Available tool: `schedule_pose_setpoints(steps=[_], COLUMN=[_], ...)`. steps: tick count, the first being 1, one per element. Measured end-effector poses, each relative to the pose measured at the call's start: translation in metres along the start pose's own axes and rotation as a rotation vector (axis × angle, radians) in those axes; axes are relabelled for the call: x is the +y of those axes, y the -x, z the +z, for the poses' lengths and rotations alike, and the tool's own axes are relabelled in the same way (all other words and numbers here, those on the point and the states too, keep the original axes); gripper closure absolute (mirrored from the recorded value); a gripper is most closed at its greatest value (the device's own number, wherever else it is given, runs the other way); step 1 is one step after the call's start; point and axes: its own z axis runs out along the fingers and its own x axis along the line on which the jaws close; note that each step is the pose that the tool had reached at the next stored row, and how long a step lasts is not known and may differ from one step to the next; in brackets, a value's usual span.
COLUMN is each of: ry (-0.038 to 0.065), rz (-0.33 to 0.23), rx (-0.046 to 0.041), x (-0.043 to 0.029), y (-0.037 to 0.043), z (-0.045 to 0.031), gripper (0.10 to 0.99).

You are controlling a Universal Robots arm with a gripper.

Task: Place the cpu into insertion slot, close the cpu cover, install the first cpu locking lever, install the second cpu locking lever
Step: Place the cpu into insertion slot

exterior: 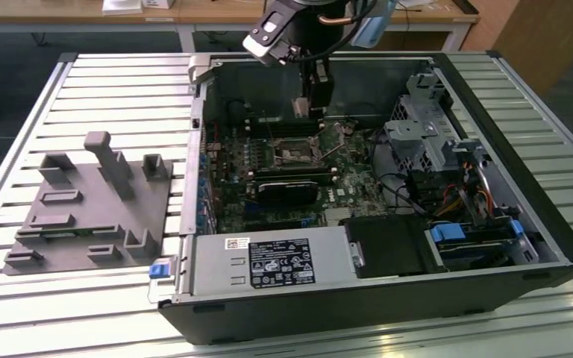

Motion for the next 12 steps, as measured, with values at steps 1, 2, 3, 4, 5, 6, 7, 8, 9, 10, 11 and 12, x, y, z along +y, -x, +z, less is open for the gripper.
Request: schedule_pose_setpoints(steps=[1, 2, 3, 4, 5, 6, 7, 8, 9, 10, 11, 12], ry=[0.0, 0.0, 0.0, 0.0, 0.0, 0.0, 0.0, 0.0, 0.0, 0.0, 0.0, 0.0], rz=[0.005, 0.008, 0.008, 0.008, 0.008, 0.005, 0.002, -0.002, -0.005, -0.007, -0.008, -0.008], rx=[-0.0005, -0.0008, -0.0009, -0.0008, -0.0008, -0.0005, -0.0002, 0.0001, 0.0003, 0.0005, 0.0006, 0.0007], x=[-0.0002, -0.0003, -0.0005, -0.0007, -0.0011, -0.0015, -0.0019, -0.0022, -0.0026, -0.0029, -0.0032, -0.0034], y=[-0.0001, -0.0002, -0.0002, -0.0002, -0.0002, -0.0002, -0.0002, -0.0002, -0.0002, -0.0002, -0.0002, -0.0002], z=[0.0013, 0.0027, 0.0043, 0.0061, 0.0079, 0.0097, 0.0114, 0.0132, 0.015, 0.0167, 0.0182, 0.0196], gripper=[0.549, 0.549, 0.549, 0.549, 0.549, 0.549, 0.549, 0.549, 0.549, 0.549, 0.549, 0.549])
